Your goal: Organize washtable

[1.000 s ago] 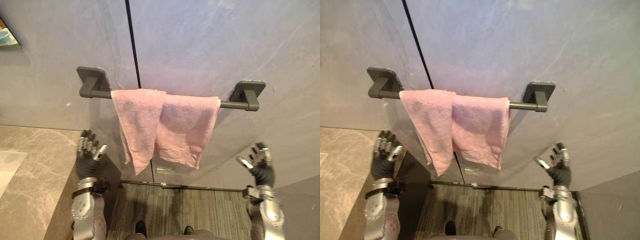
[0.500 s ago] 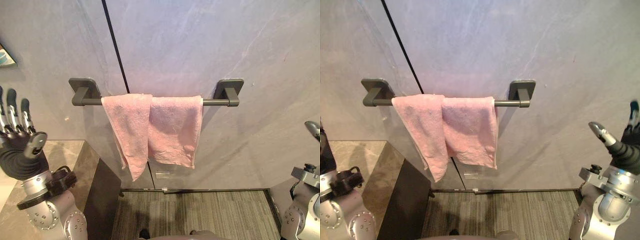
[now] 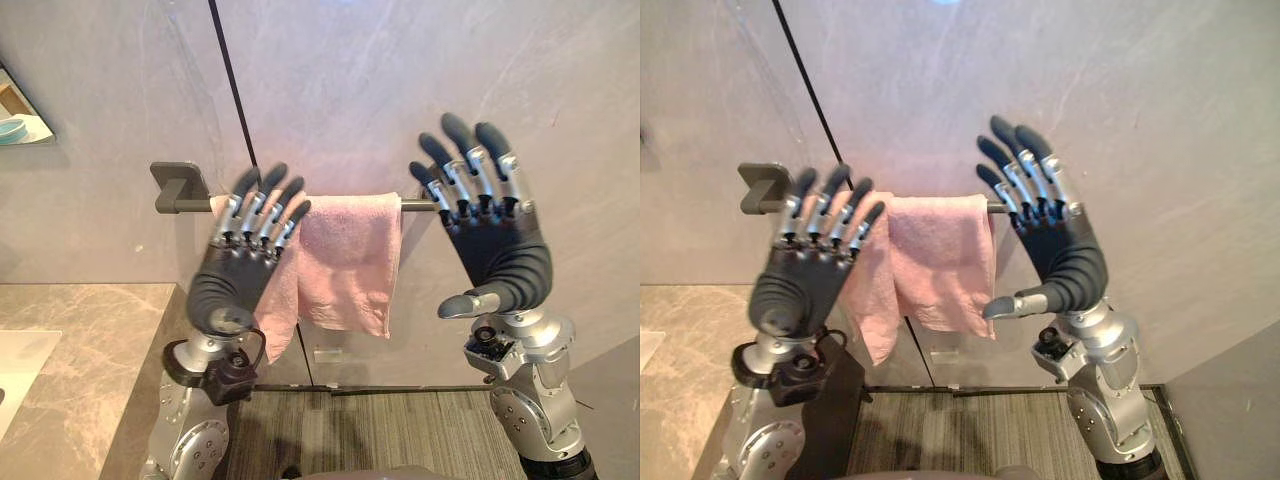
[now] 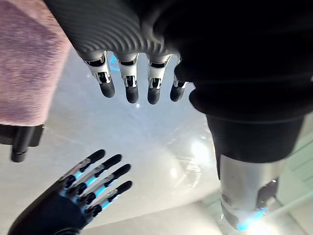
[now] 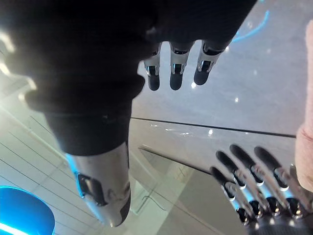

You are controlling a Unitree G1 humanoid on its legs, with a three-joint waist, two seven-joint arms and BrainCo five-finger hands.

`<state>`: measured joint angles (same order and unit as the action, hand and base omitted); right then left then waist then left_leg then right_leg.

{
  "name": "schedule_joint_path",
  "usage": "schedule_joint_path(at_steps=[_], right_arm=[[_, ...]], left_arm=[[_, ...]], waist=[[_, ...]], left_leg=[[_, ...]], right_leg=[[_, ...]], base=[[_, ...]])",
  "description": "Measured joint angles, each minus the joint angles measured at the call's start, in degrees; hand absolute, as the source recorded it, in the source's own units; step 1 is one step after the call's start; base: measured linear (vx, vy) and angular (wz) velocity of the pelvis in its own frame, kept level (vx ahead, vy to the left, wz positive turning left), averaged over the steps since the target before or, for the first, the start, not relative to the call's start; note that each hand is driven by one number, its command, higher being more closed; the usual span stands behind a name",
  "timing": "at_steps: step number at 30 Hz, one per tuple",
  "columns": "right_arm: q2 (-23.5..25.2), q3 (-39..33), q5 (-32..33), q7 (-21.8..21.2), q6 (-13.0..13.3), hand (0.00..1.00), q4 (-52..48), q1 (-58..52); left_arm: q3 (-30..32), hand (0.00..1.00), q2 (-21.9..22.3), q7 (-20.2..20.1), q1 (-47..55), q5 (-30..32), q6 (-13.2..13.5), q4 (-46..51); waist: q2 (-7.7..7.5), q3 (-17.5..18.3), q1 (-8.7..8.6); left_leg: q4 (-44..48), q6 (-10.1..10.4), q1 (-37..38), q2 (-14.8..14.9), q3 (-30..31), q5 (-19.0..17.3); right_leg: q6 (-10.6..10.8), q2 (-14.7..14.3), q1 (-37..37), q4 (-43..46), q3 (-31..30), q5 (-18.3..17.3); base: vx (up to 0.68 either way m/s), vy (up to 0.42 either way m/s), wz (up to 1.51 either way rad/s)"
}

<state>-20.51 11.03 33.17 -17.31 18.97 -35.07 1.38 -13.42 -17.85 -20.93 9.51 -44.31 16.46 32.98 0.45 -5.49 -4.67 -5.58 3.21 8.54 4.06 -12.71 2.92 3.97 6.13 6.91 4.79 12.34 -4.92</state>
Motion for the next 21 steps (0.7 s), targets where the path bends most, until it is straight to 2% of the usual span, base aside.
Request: schedule_joint_path(at_steps=[5,9,10,17,21], right_arm=[[-2.7,4.1,1.0,-1.8,-1.7,0.00,1.2,0.0],[-3.9,6.2,1.3,-2.6,-2.5,0.00,4.9,0.0],[-4.3,7.4,1.7,-2.8,-3.3,0.00,6.2,0.0],[-6.0,12.7,1.2,-3.8,-6.2,0.00,13.6,0.0],[-6.1,14.3,-0.2,-4.1,-6.6,0.00,16.5,0.0]], left_arm=[[-4.4,0.00,-2.5,-1.5,-1.2,-0.2,-2.1,-5.2],[-6.5,0.00,-4.0,-1.7,-1.3,0.1,-2.8,-8.3],[-7.0,0.00,-4.3,-1.7,-1.3,1.1,-3.1,-9.8],[-7.5,0.00,-5.4,-1.5,-1.3,5.2,-3.8,-16.3],[-7.4,0.00,-5.5,-1.1,-1.3,7.5,-4.1,-18.9]], waist=[[-0.05,0.0,0.23],[-0.22,0.0,0.25],[-0.25,0.0,0.28],[-0.43,-0.1,0.54],[-0.69,0.0,0.68]], left_leg=[[-0.3,0.0,0.2,0.0,0.0,0.0],[-0.3,0.0,0.1,0.0,-0.1,0.0],[-0.3,0.0,0.1,0.0,-0.1,0.0],[-0.3,0.0,-0.2,0.0,0.0,0.0],[-0.3,0.0,-0.9,0.0,0.2,0.0]], right_leg=[[0.0,0.0,0.2,0.0,0.0,0.0],[-0.1,0.0,0.0,0.0,-0.1,0.1],[-0.1,0.0,0.0,0.0,-0.2,0.1],[-0.1,0.0,-0.2,-0.1,0.0,0.1],[-0.1,0.0,-0.6,-0.5,0.2,0.2]], base=[[-0.04,-0.002,0.00],[0.00,0.000,0.00],[0.00,0.000,0.00],[0.00,0.000,0.00],[0.00,0.000,0.02]])
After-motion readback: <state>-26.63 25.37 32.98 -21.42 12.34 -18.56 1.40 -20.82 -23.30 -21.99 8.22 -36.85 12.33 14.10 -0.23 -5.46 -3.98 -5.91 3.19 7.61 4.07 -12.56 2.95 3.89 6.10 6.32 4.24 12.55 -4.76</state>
